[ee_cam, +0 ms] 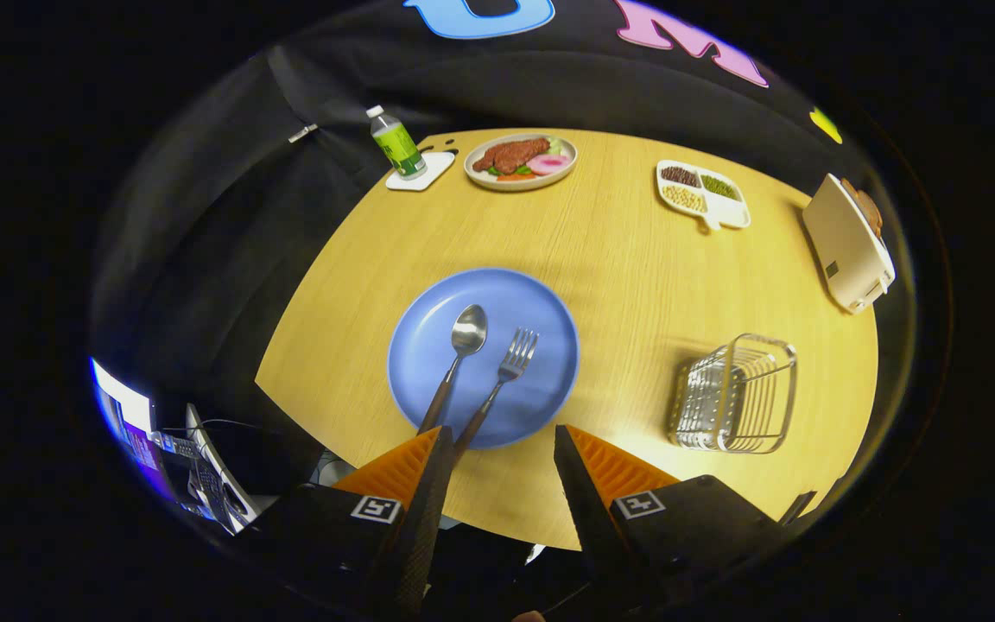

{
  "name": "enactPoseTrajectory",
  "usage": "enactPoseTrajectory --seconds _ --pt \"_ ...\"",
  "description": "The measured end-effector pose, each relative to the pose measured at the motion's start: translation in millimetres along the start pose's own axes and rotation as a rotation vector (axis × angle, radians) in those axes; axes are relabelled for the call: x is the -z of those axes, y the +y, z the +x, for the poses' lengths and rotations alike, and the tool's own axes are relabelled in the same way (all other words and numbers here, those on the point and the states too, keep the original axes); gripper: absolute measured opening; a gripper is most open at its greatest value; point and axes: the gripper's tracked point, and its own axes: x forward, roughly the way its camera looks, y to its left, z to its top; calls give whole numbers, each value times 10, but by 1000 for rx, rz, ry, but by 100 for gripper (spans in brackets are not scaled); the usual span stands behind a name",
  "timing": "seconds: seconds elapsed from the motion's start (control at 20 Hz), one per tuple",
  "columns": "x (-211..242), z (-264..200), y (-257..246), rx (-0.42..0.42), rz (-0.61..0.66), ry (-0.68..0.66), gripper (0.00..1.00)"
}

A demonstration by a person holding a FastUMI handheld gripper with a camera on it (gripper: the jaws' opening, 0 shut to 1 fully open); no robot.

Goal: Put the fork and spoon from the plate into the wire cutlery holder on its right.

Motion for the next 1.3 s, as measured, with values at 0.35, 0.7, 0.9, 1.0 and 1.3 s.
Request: enactPoseTrajectory --seconds 0.35,0.7,0.9,1.0,1.3 --pt "128 632 82 57 3 96 57" --pt "235 973 30 109 63 165 41" --pt "197 1007 -57 128 115 163 12" --pt "104 972 -52 104 147 127 9" --pt "-95 513 -127 30 178 73 8"
